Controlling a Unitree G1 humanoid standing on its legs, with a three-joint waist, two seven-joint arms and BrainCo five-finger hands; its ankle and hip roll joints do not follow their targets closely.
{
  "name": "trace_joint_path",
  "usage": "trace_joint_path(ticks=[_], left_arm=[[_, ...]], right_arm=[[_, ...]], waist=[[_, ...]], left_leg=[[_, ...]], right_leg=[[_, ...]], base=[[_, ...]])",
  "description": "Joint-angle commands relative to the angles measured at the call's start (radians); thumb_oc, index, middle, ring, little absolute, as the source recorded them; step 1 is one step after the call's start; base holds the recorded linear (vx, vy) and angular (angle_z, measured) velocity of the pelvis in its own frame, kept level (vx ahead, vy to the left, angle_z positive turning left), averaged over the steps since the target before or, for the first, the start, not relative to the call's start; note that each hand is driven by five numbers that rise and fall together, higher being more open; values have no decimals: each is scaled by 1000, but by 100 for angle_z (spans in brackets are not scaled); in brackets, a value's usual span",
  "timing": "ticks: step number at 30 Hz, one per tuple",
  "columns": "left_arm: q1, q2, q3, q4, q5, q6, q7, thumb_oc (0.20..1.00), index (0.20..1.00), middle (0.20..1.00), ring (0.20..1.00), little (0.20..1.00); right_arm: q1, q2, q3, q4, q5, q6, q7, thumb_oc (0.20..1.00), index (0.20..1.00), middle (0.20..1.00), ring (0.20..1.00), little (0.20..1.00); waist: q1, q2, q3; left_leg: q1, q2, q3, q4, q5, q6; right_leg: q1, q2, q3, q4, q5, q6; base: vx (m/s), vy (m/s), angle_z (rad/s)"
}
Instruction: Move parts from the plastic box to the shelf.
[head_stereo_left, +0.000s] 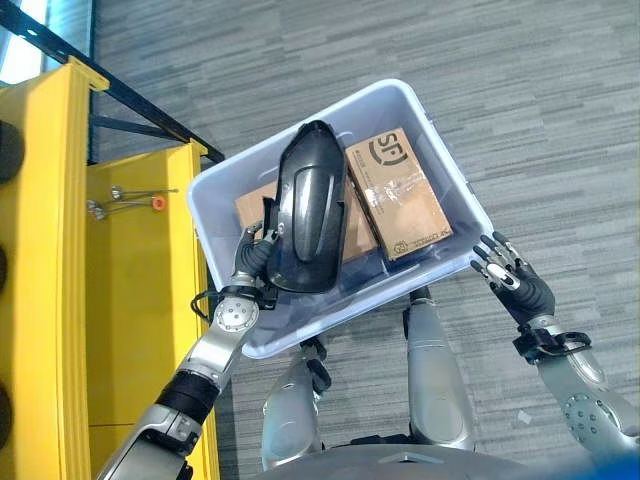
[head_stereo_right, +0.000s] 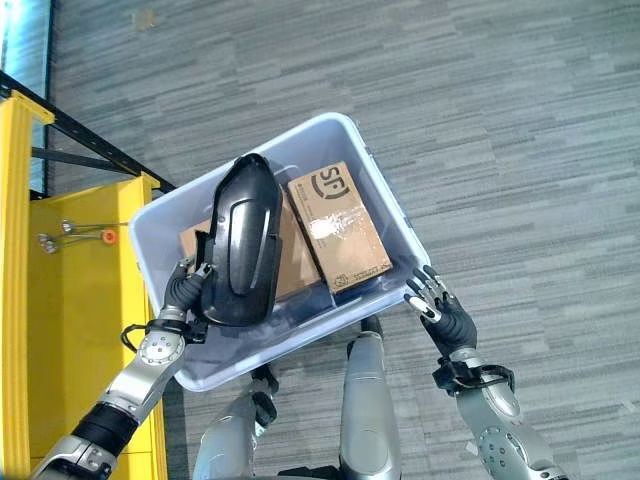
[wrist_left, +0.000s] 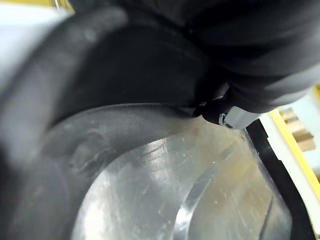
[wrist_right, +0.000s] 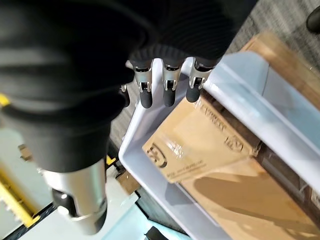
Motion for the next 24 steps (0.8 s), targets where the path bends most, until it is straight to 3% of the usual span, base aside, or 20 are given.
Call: trace_joint_path(ticks=[1,12,24], left_arm=[[-37,51,91,-40,47,-72,-21,200,200,200,200,200],[105,71,95,-164,-4,-86,-157,200,200,200,200,200],[272,115,143,-297,-9,-77,-269,200,200,200,200,200]], right_arm=[[20,36,-25,-49,-8,1,30,1000,1000,1000,1000,1000],[42,107,-58,-11,-61,45,37,1000,1000,1000,1000,1000],[56,164,-78,12,-101,73,59,1000,1000,1000,1000,1000]], waist=[[-29,-56,28],[14,-43,-130],[49,-52,-258]], left_leg=[[76,109,-76,94,-80,-74],[181,80,-81,15,-62,-73],[305,100,-104,-49,-45,-64]], right_leg=[[179,-50,-48,-341,295,47],[349,-107,-127,-491,336,79],[482,-86,-184,-504,286,84]], base=[[33,44,4],[49,22,10],[45,-35,10]])
